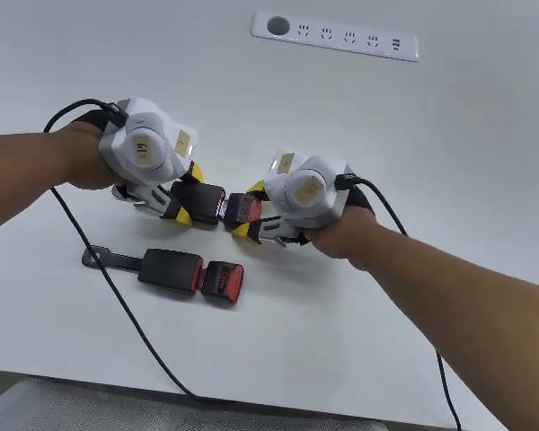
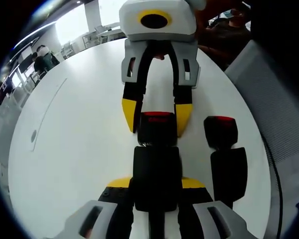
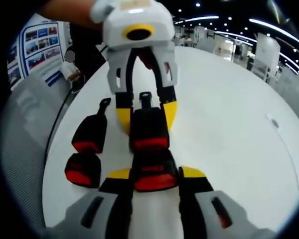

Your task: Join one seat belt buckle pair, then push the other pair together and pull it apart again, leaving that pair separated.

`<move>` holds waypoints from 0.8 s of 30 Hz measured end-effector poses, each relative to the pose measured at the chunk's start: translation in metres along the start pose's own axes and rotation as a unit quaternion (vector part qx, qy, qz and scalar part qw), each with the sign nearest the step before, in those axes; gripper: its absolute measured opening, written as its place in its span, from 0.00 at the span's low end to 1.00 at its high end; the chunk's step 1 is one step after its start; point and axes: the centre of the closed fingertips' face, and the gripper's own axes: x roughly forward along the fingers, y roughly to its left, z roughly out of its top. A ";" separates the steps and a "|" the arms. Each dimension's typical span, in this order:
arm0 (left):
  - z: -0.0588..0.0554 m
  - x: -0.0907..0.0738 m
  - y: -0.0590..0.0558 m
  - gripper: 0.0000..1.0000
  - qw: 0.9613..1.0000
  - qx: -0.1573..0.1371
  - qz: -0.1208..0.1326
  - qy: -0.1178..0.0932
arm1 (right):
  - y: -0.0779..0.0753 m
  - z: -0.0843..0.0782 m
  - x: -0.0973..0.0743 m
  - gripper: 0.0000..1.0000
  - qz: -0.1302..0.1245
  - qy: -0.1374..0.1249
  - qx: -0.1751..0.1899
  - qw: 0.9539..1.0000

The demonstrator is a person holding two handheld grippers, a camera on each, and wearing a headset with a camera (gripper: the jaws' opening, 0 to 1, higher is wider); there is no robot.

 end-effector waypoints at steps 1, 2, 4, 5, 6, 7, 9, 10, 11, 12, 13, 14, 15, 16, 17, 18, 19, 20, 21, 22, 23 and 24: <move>0.000 0.000 0.000 0.35 1.000 -0.002 0.001 -0.001 | 0.000 0.000 0.000 0.36 -0.001 -0.001 -0.001 1.000; 0.000 0.000 0.000 0.35 1.000 -0.003 0.001 -0.001 | 0.000 0.000 0.000 0.36 -0.001 -0.002 -0.001 1.000; 0.000 0.000 -0.001 0.35 1.000 -0.005 0.001 0.000 | -0.001 -0.001 -0.001 0.36 0.000 -0.005 -0.002 1.000; 0.000 0.000 -0.001 0.35 1.000 -0.005 0.002 0.001 | -0.001 -0.002 -0.002 0.36 0.000 -0.007 -0.003 1.000; 0.000 0.000 -0.001 0.35 1.000 -0.006 0.002 0.000 | -0.001 -0.002 -0.002 0.36 0.001 -0.007 -0.004 1.000; 0.000 0.000 -0.001 0.35 1.000 -0.007 0.002 0.000 | -0.001 -0.002 -0.002 0.36 0.001 -0.007 -0.005 1.000; 0.000 0.000 -0.001 0.35 1.000 -0.006 0.000 0.003 | -0.002 -0.005 -0.005 0.36 0.001 -0.006 -0.008 1.000; 0.000 0.000 0.000 0.35 1.000 -0.005 -0.001 0.004 | -0.002 -0.007 -0.007 0.36 0.002 -0.006 -0.008 1.000; 0.000 -0.001 0.000 0.35 1.000 -0.005 -0.002 0.004 | -0.003 -0.010 -0.010 0.36 0.003 -0.007 -0.007 1.000; 0.000 -0.001 0.000 0.35 1.000 -0.005 -0.001 0.004 | -0.003 -0.012 -0.012 0.36 0.003 -0.009 -0.005 1.000; 0.000 -0.001 0.000 0.35 1.000 -0.008 -0.002 0.003 | -0.003 -0.012 -0.014 0.36 0.003 -0.011 -0.006 1.000; -0.001 -0.001 0.000 0.35 1.000 -0.008 -0.001 0.003 | -0.003 -0.013 -0.015 0.36 0.002 -0.013 -0.004 1.000; -0.001 -0.001 0.000 0.35 1.000 -0.010 -0.001 0.003 | -0.002 -0.013 -0.016 0.36 0.002 -0.014 -0.004 1.000; -0.001 -0.001 0.000 0.35 1.000 -0.009 -0.001 0.005 | -0.001 -0.014 -0.017 0.36 0.003 -0.013 -0.007 1.000; -0.001 -0.001 0.000 0.35 1.000 -0.010 0.000 0.005 | -0.002 -0.014 -0.018 0.36 0.004 -0.013 -0.007 1.000; -0.001 -0.001 0.000 0.35 1.000 -0.011 0.000 0.007 | -0.002 -0.017 -0.020 0.36 0.005 -0.014 -0.008 1.000; -0.001 -0.001 0.000 0.35 1.000 -0.012 0.000 0.008 | -0.003 -0.019 -0.021 0.36 0.005 -0.014 -0.008 1.000; -0.001 -0.001 0.000 0.35 1.000 -0.011 0.000 0.010 | -0.004 -0.021 -0.023 0.36 0.006 -0.014 -0.007 1.000; 0.000 -0.001 0.000 0.35 1.000 -0.011 0.000 0.012 | -0.004 -0.023 -0.026 0.36 0.006 -0.014 -0.008 1.000; 0.000 0.000 0.000 0.35 1.000 -0.011 0.000 0.014 | -0.005 -0.025 -0.028 0.36 0.005 -0.013 -0.008 1.000; 0.000 0.000 0.000 0.35 1.000 -0.011 0.001 0.015 | -0.005 -0.028 -0.031 0.36 0.005 -0.011 -0.008 1.000; 0.000 0.000 0.000 0.35 1.000 -0.012 0.001 0.016 | -0.006 -0.031 -0.033 0.36 0.004 -0.010 -0.007 1.000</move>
